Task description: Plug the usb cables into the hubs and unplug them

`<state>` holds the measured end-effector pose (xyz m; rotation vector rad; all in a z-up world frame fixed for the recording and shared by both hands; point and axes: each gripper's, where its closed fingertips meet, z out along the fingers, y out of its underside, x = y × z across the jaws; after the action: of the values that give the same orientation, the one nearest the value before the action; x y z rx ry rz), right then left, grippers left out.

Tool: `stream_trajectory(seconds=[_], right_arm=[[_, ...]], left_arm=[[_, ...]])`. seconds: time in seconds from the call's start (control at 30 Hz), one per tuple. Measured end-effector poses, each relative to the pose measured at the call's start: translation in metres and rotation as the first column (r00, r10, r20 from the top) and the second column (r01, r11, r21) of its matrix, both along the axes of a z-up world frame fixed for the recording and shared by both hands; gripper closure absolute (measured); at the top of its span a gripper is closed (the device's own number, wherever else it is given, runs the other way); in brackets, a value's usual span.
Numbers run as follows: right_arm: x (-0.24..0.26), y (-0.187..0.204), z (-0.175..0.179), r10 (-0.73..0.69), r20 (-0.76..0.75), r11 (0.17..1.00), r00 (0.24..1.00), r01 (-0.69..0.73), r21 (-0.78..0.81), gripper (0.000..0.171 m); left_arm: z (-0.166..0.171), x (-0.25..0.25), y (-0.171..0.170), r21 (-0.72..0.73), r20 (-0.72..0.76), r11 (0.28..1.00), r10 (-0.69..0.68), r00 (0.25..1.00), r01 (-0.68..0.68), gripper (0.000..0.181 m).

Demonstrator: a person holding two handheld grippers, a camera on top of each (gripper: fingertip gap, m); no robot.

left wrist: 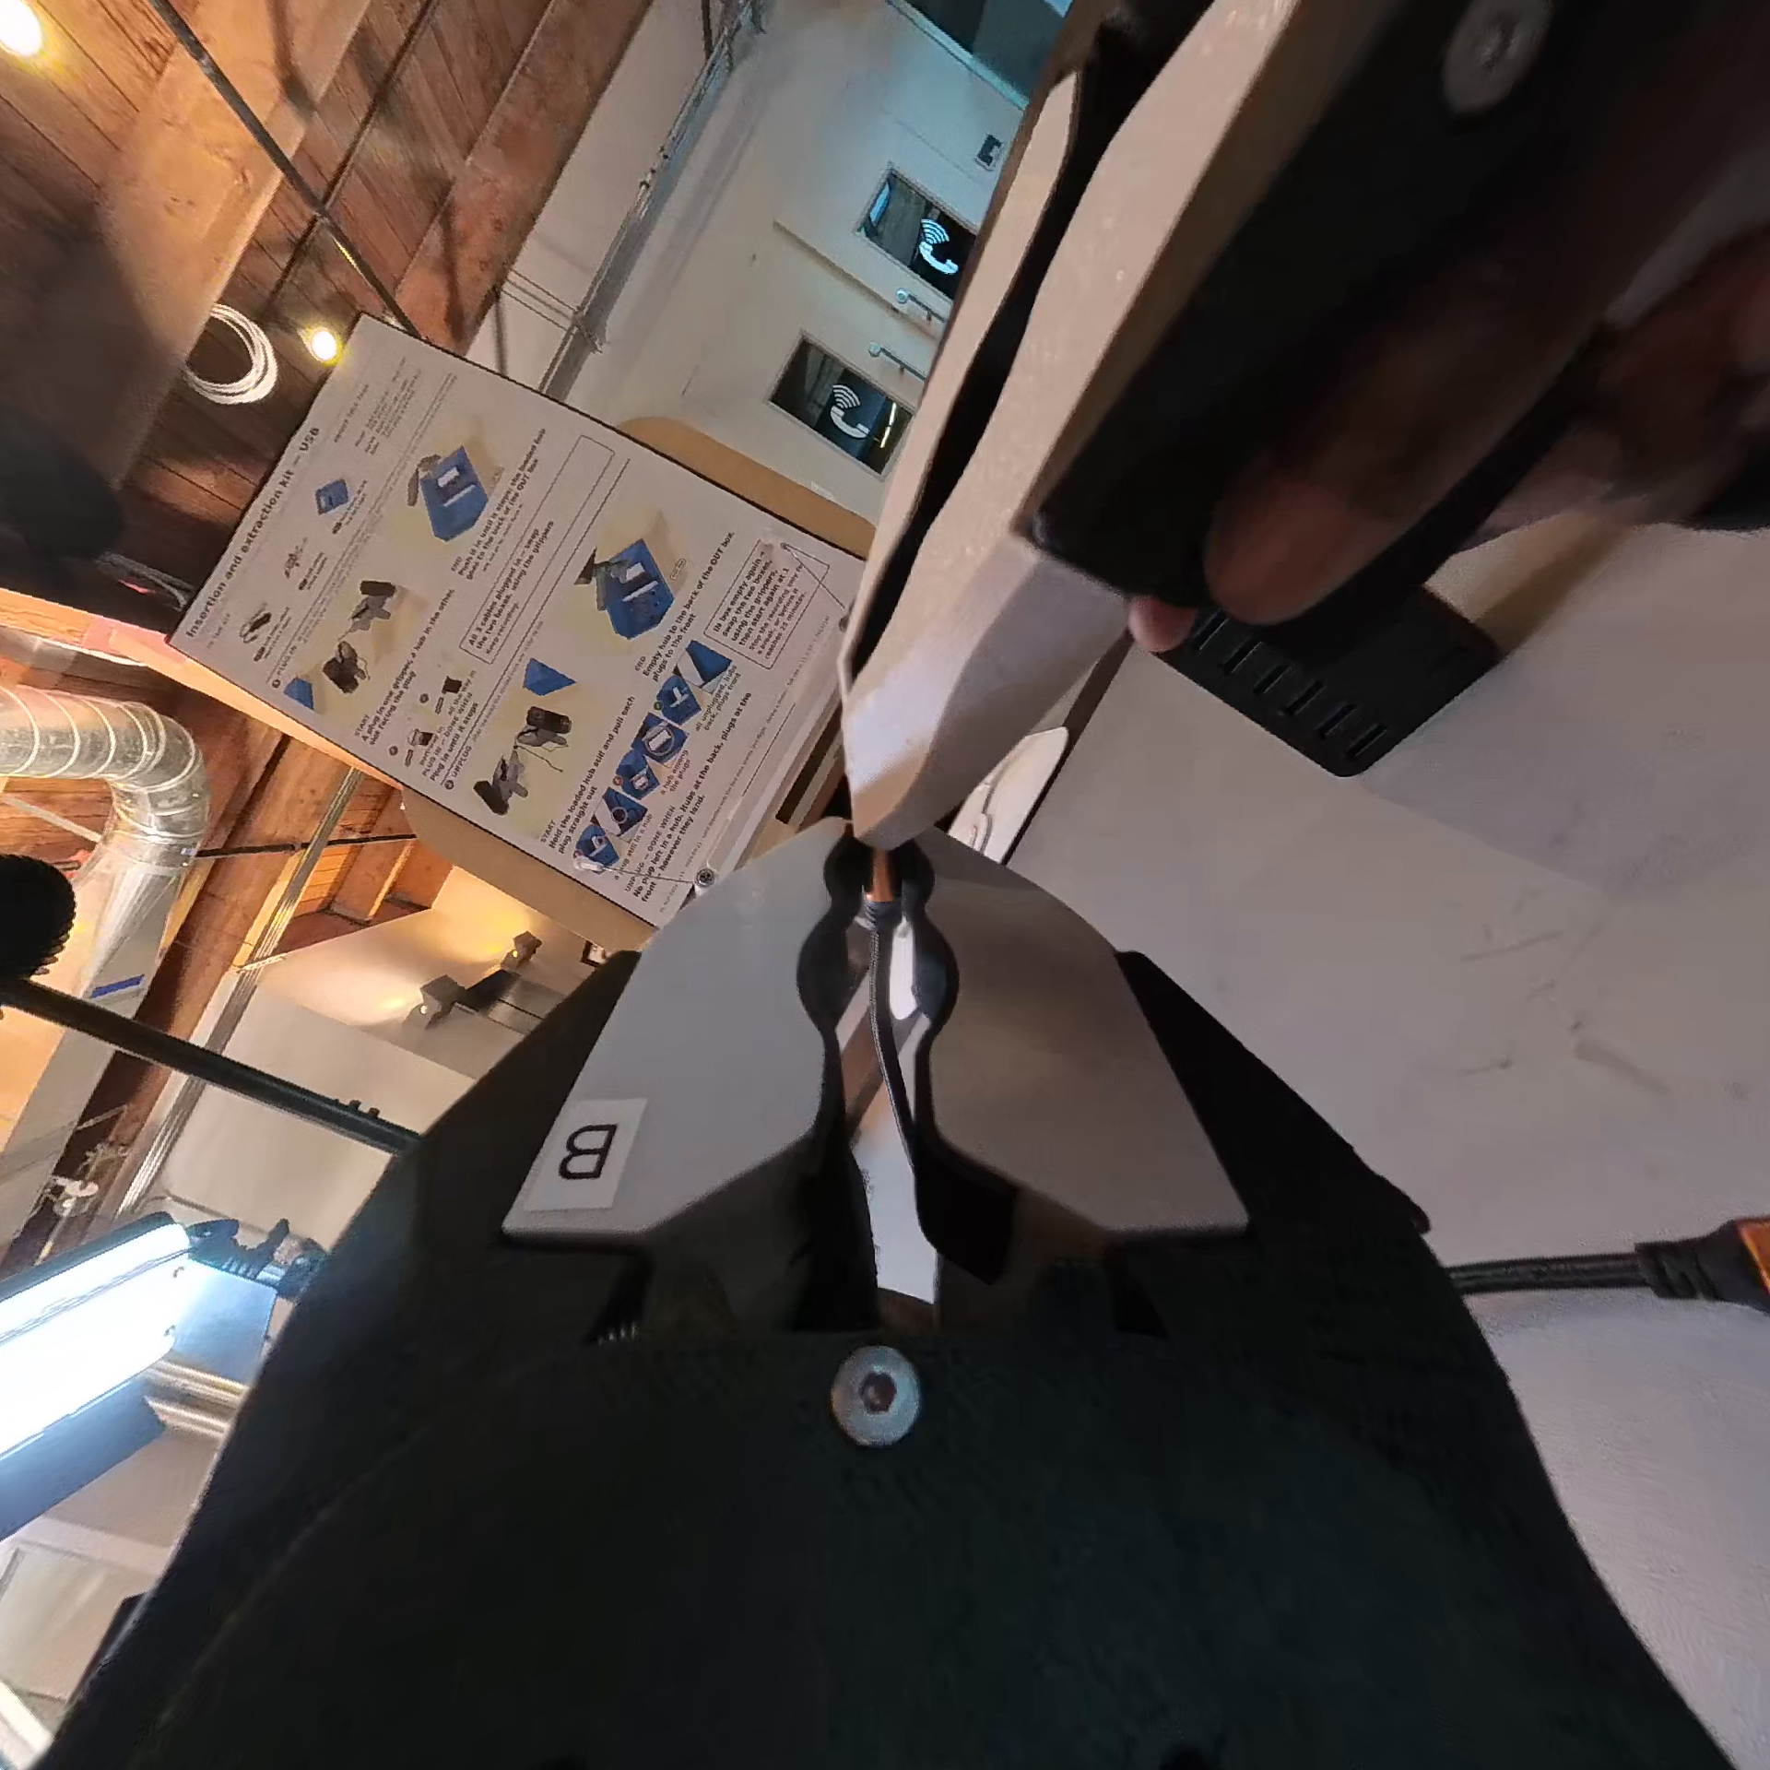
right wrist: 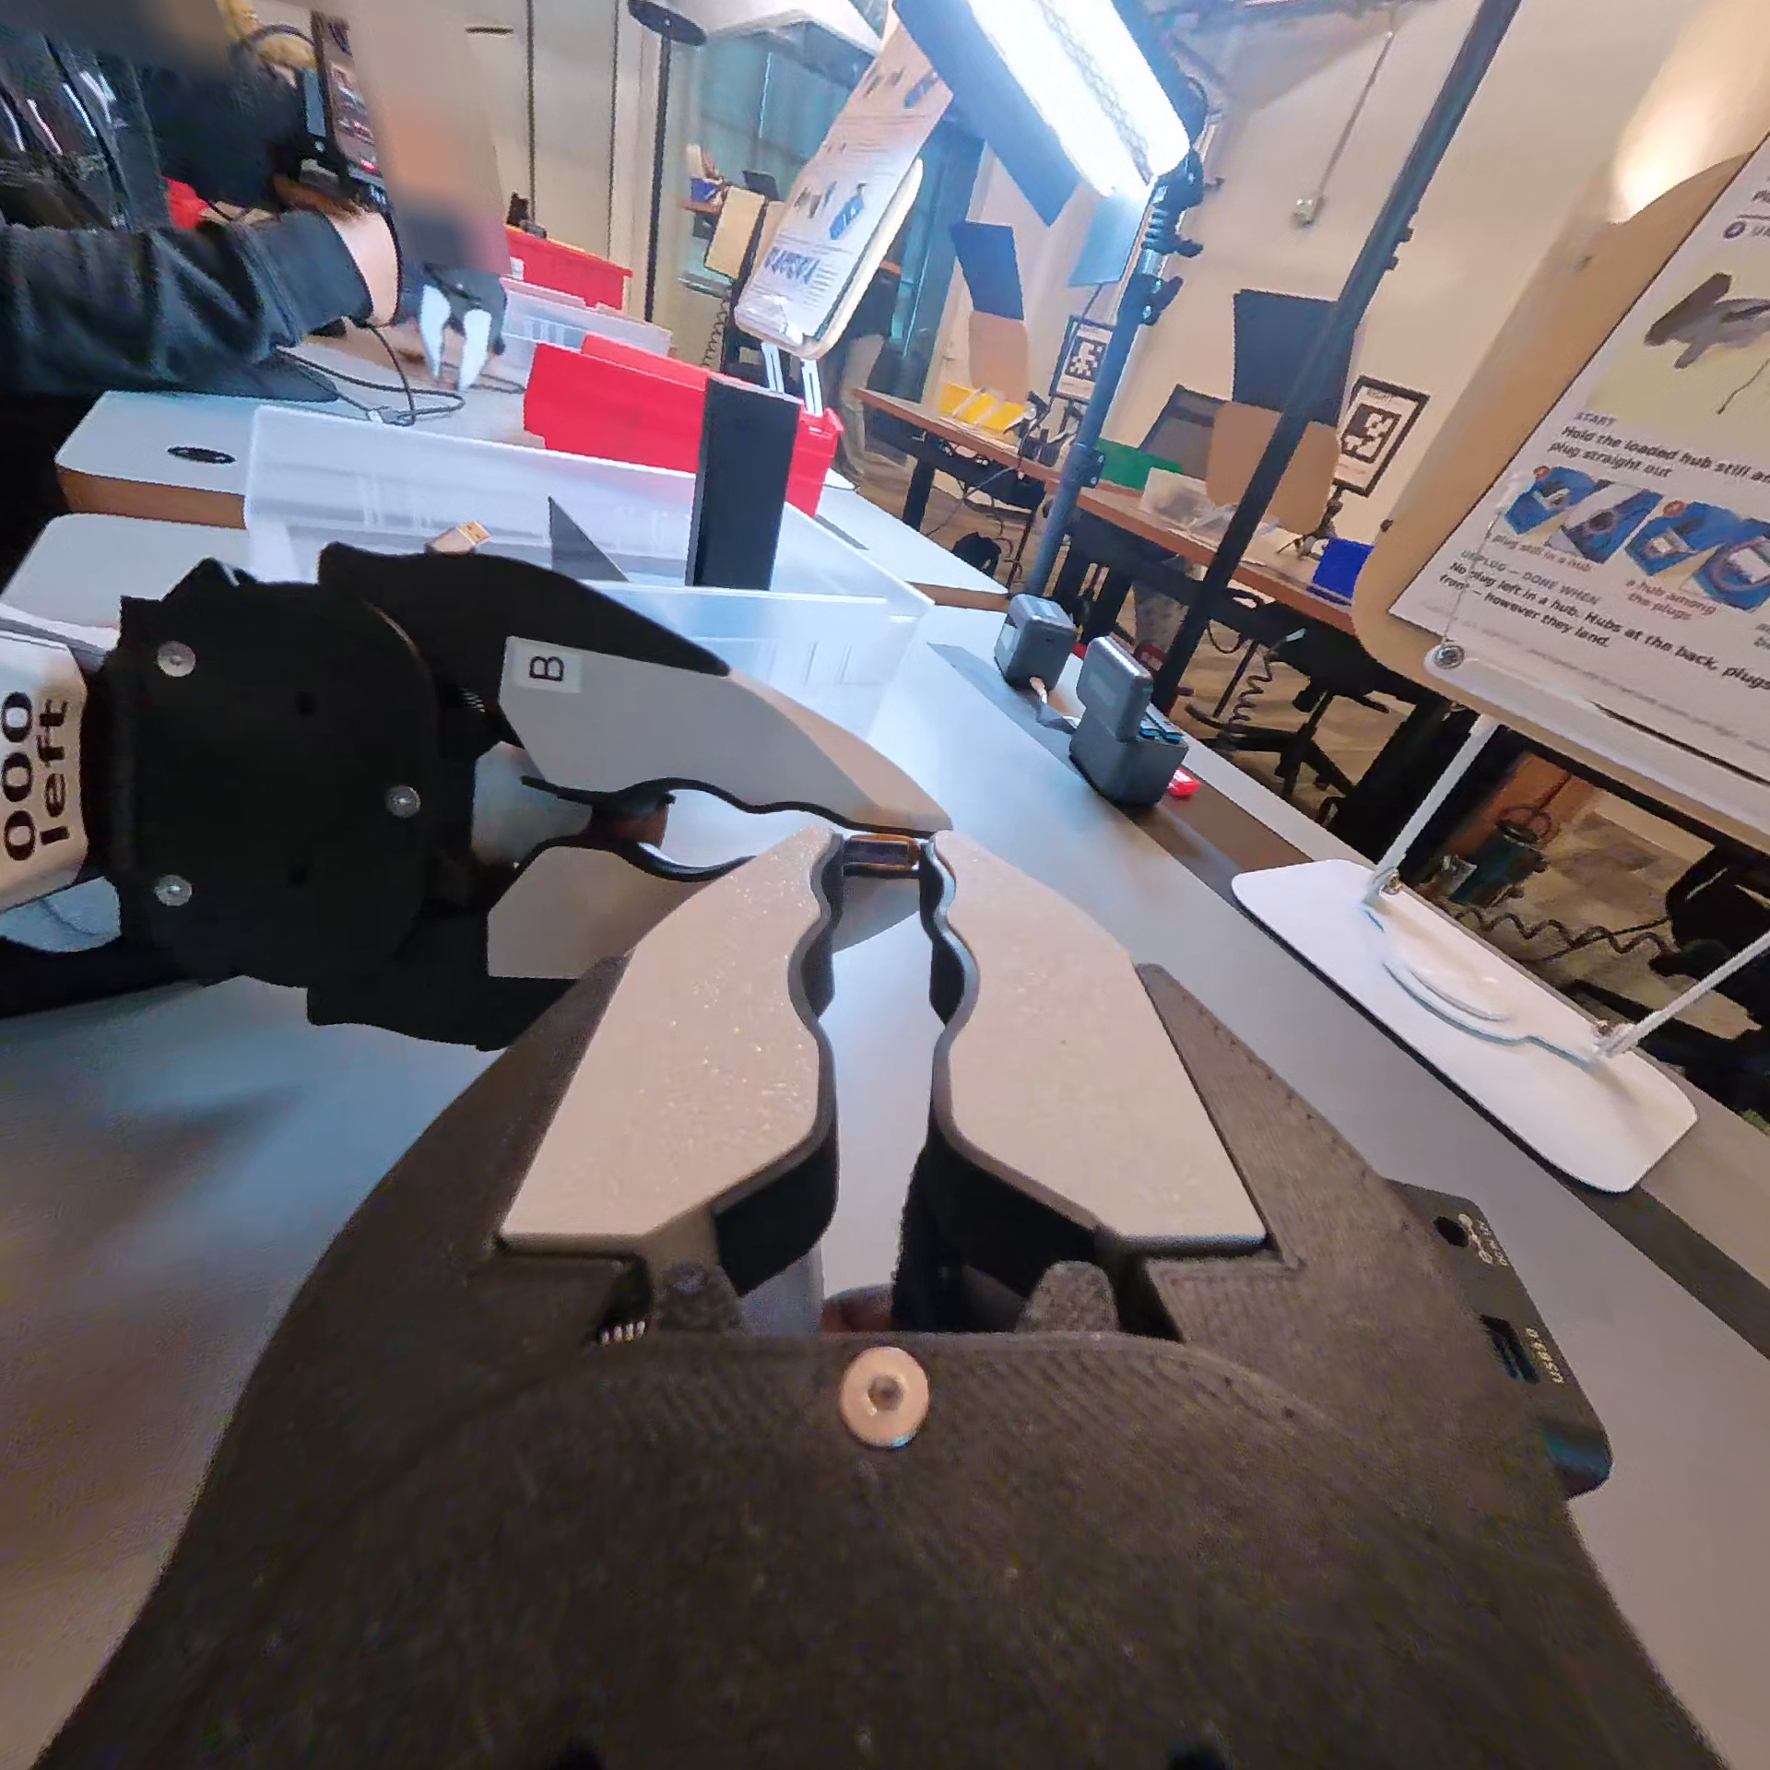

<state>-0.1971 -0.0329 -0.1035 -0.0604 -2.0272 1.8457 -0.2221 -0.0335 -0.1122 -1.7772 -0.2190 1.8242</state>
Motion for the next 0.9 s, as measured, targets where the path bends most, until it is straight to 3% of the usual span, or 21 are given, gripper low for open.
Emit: stream_trajectory(seconds=[0.13, 0.27, 0.33, 0.4, 0.47, 0.53, 0.73, 0.9], right_arm=[[0.001, 0.006, -0.006, 0.041, -0.037, 0.996, 0.998, -0.038, 0.082, 0.157], [0.006, 0.028, 0.003, 0.185, 0.032, 0.981, 0.982, -0.187, 0.059, 0.157], [0.003, 0.042, 0.006, 0.227, 0.084, 0.973, 0.970, -0.229, 0.025, 0.157], [0.003, 0.052, 0.008, 0.270, 0.113, 0.962, 0.956, -0.272, 0.001, 0.157], [0.005, 0.060, 0.008, 0.316, 0.153, 0.948, 0.936, -0.317, -0.017, 0.157], [0.008, 0.066, 0.009, 0.360, 0.184, 0.933, 0.915, -0.358, -0.048, 0.157], [0.016, 0.061, 0.013, 0.475, 0.239, 0.879, 0.847, -0.442, -0.182, 0.157], [0.020, 0.056, 0.004, 0.482, 0.234, 0.876, 0.844, -0.460, -0.143, 0.157]], left_arm=[[-0.008, 0.002, 0.007, 0.034, 0.076, 0.996, -0.080, 0.994, 0.078, 0.173], [-0.005, 0.010, 0.014, 0.251, 0.206, 0.941, -0.279, 0.938, 0.225, 0.158], [-0.001, 0.018, 0.019, 0.395, 0.258, 0.862, -0.435, 0.863, 0.317, 0.154], [-0.003, 0.028, 0.024, 0.522, 0.327, 0.765, -0.588, 0.740, 0.377, 0.150], [-0.009, 0.037, 0.029, 0.633, 0.382, 0.672, -0.702, 0.601, 0.384, 0.144], [-0.011, 0.039, 0.031, 0.715, 0.369, 0.597, -0.765, 0.528, 0.364, 0.141], [0.001, 0.041, 0.036, 0.761, 0.211, 0.481, -0.817, 0.536, 0.435, 0.143], [0.038, 0.042, 0.015, 0.783, 0.063, 0.407, -0.804, 0.591, 0.470, 0.142]])
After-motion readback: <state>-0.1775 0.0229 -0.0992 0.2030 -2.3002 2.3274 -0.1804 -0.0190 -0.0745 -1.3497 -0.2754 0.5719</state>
